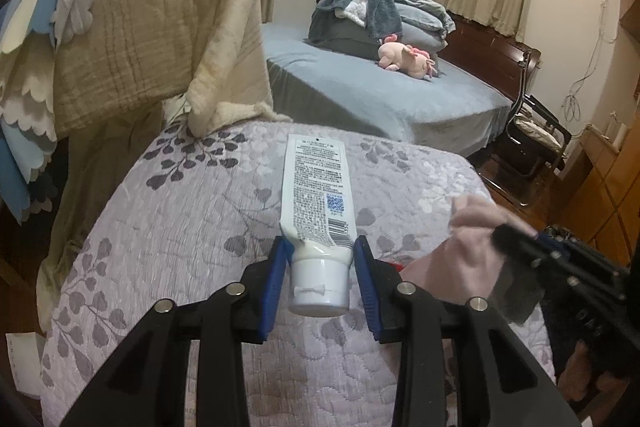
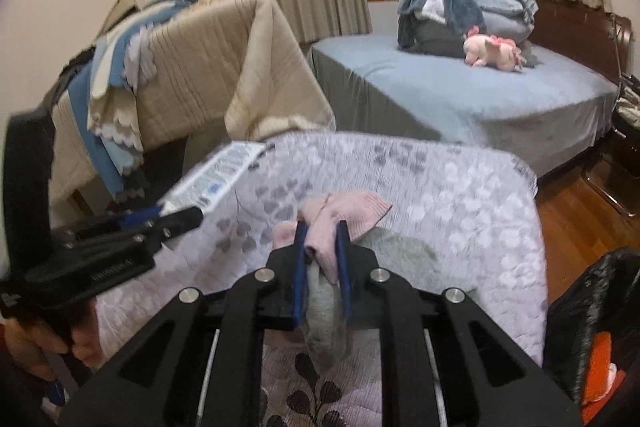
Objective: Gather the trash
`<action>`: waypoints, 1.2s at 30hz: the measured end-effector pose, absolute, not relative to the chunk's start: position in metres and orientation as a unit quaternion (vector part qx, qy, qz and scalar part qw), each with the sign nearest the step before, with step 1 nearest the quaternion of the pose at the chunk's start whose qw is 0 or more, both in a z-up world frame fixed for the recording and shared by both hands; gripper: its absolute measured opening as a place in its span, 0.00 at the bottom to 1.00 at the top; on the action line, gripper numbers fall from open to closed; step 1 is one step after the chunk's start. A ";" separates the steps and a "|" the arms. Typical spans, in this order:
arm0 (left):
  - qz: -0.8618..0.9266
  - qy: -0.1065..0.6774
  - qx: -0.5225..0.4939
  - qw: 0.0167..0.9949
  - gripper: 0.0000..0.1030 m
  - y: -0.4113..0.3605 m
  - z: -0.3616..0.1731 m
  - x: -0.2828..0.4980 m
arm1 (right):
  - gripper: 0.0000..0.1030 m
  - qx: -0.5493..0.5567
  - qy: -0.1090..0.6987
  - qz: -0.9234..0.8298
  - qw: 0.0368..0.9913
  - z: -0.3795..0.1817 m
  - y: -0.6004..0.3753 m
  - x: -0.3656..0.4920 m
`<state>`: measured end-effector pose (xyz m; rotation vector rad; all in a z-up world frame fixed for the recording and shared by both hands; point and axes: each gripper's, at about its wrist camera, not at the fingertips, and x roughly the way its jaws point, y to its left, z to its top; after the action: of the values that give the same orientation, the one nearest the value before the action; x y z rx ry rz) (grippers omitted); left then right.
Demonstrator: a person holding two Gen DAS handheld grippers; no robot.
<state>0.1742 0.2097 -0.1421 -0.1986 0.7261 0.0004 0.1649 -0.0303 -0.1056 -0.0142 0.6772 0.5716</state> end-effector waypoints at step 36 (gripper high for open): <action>-0.053 0.358 -0.080 0.929 0.33 0.158 -0.127 0.170 | 0.35 0.025 0.358 0.251 0.899 -0.118 -0.076 0.157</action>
<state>0.1697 0.1576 -0.1273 -0.1632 0.7328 -0.1079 0.1575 -0.0755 -0.1177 0.0520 0.7407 0.5189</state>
